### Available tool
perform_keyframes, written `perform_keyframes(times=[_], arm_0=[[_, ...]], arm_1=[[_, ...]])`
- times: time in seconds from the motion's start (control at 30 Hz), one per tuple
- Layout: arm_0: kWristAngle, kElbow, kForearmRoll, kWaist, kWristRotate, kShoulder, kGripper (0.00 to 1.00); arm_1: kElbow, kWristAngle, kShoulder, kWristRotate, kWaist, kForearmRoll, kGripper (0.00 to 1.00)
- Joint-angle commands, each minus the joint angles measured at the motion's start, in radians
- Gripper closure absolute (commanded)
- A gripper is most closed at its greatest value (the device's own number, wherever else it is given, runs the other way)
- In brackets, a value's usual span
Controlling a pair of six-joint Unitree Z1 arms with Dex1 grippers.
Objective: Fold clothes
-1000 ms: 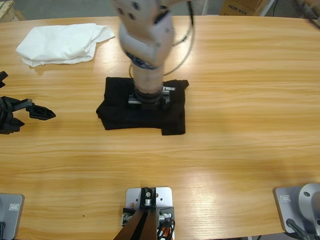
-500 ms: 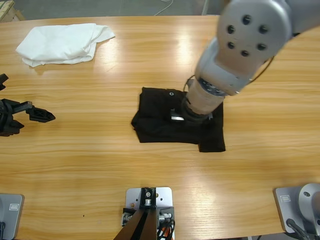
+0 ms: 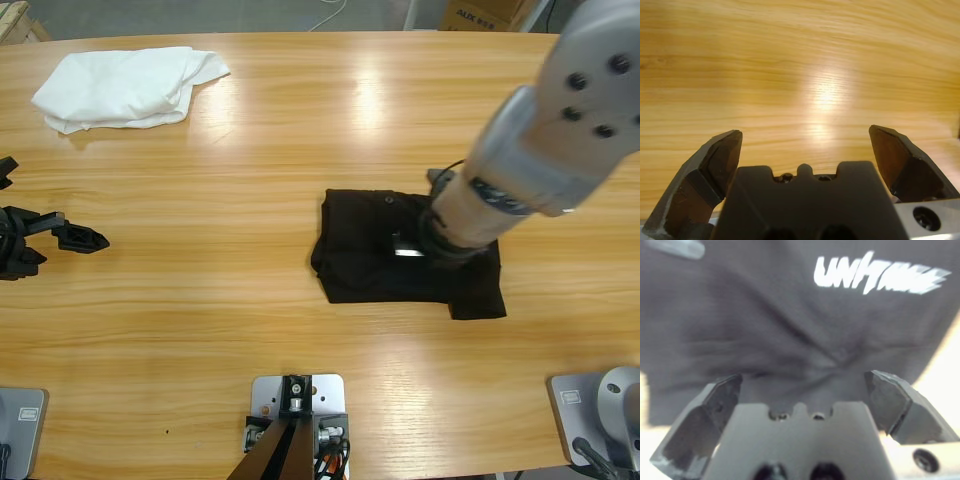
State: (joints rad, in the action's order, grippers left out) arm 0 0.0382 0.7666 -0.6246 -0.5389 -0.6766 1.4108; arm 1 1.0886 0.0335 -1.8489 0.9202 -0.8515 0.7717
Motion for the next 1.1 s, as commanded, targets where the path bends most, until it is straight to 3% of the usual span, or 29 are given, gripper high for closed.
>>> perform_keyframes(times=[0.03,0.1,0.2,0.27,0.33,0.43,0.57,0.87,1.1], arm_0=[[-0.017,0.068,0.003,0.007,0.134,-0.028,0.005],[-0.018,0.141,-0.012,0.035,0.172,-0.016,0.014],[-0.023,0.330,-0.099,0.157,0.258,0.077,0.035],[-0.050,0.516,-0.177,0.235,0.261,0.174,0.069],[-0.099,0.732,-0.228,0.282,0.297,0.312,0.007],[-0.100,1.035,-0.349,0.319,0.361,0.522,0.000],[-0.100,1.325,-0.479,0.345,0.381,0.706,0.000],[-0.068,1.635,-0.585,0.410,0.428,1.034,0.000],[0.008,1.767,-0.599,0.438,0.469,1.197,0.000]], arm_1=[[0.173,0.025,0.285,-0.053,0.017,0.198,0.000],[0.196,0.020,0.328,-0.054,0.017,0.222,0.000],[0.197,0.028,0.341,-0.086,0.020,0.232,0.000],[0.192,0.026,0.339,-0.086,0.027,0.232,0.000],[0.189,0.026,0.338,-0.086,0.028,0.230,0.000],[0.189,0.024,0.330,-0.088,0.032,0.230,0.000],[0.177,0.020,0.315,-0.095,0.053,0.228,0.000],[0.129,0.017,0.294,-0.113,0.110,0.221,0.000],[0.066,0.019,0.300,-0.113,0.140,0.200,0.000]])
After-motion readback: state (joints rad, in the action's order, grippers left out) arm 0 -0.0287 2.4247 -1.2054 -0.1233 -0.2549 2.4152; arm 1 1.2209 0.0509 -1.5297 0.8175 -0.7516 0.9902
